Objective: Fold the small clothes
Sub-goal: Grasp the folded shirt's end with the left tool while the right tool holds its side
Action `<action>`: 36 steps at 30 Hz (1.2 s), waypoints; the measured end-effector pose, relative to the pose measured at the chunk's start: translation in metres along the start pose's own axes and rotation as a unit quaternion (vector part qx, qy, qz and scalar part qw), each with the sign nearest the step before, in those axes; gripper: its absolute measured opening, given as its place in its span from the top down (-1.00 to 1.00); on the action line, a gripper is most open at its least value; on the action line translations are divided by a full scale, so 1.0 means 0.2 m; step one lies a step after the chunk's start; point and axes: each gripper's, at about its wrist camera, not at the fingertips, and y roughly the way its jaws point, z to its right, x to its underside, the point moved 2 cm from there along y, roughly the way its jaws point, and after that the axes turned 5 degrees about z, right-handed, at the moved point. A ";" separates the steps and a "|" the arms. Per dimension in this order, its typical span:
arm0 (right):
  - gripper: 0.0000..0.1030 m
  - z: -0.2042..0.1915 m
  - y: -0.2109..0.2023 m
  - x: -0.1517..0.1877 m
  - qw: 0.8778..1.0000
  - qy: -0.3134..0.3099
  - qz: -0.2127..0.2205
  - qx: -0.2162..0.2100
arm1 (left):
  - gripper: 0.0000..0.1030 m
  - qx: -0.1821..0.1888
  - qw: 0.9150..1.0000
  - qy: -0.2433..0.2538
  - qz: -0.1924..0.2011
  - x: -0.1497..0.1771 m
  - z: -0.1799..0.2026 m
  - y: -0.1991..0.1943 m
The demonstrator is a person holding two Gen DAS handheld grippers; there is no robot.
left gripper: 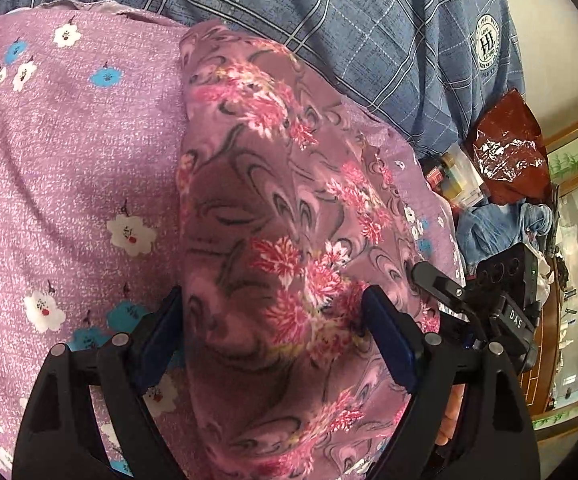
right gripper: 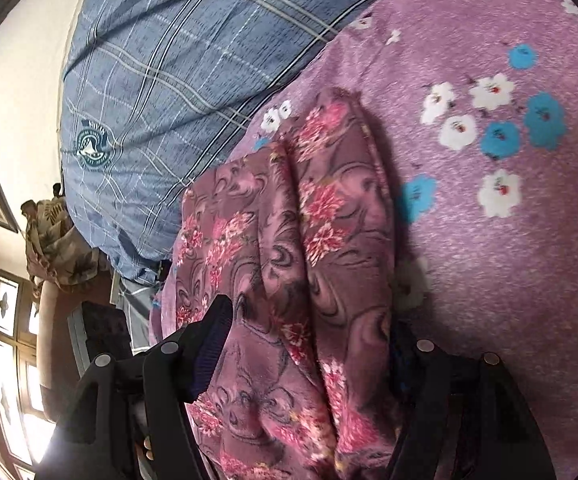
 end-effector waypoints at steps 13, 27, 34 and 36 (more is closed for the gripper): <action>0.21 -0.06 0.03 0.02 0.999 -0.024 0.016 0.025 | 0.15 -0.046 0.999 0.011 0.017 -0.01 0.01 0.01; 0.41 -0.23 0.02 0.08 0.997 -0.068 0.012 0.021 | 0.48 -0.139 0.982 0.103 0.073 0.05 0.13 -0.17; 0.42 -0.37 0.05 0.18 0.996 -0.092 -0.005 0.009 | 0.48 -0.163 0.976 0.109 0.095 0.08 0.07 -0.35; 0.41 -0.41 0.06 0.21 0.995 -0.098 -0.007 0.005 | 0.48 -0.169 0.974 0.110 0.100 0.10 0.05 -0.40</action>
